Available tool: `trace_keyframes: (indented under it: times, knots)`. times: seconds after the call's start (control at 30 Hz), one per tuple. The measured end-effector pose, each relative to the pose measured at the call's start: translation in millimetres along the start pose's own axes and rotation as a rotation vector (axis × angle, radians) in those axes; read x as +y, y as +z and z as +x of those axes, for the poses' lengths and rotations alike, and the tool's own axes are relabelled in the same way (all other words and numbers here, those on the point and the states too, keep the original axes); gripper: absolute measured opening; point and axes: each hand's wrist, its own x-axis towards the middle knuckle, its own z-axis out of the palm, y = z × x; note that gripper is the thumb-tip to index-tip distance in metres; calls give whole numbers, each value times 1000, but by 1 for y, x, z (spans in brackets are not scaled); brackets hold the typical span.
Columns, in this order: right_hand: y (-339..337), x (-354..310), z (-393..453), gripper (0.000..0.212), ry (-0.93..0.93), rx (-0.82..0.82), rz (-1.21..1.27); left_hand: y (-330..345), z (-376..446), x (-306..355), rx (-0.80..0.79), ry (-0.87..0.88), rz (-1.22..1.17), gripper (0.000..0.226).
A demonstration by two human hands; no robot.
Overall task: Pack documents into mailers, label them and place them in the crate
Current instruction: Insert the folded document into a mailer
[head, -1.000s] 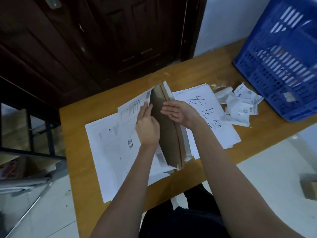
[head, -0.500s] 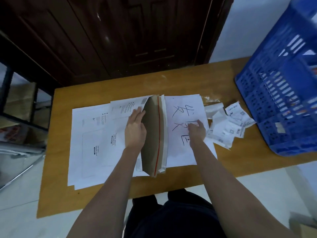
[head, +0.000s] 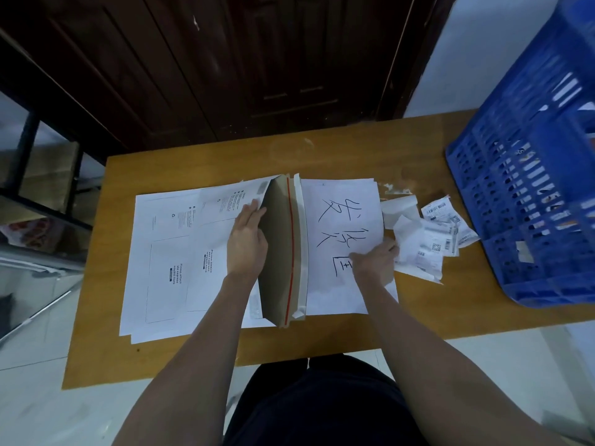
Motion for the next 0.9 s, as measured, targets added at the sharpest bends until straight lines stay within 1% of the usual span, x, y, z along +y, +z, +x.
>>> trace_keyframes:
  times: [0.17, 0.27, 0.37, 0.43, 0.6, 0.73, 0.8, 0.9]
  knots:
    - [0, -8, -1, 55, -39, 156, -17, -3, 4, 0, -6, -19, 12, 44]
    - [-2, -19, -3, 50, -44, 244, 6, -7, 7, -3, -31, -5, 54, 45]
    - [1, -28, -4, 45, -92, 355, 30, -11, 9, -7, -40, -8, 79, 46]
    - [2, -33, -5, 43, -112, 398, 44, -13, 11, -11, -41, -13, 84, 46]
    - [-3, -50, -9, 33, -127, 360, 37, -17, 14, -18, -40, -15, 94, 46]
    - [-6, -63, -11, 30, -204, 304, -6, -23, 17, -22, -40, -29, 110, 47]
    - [-9, -70, -14, 26, -247, 238, -32, -25, 18, -24, -43, -33, 117, 48]
    - [-18, -83, -16, 20, -262, 57, -106, -27, 19, -28, -41, -23, 123, 48]
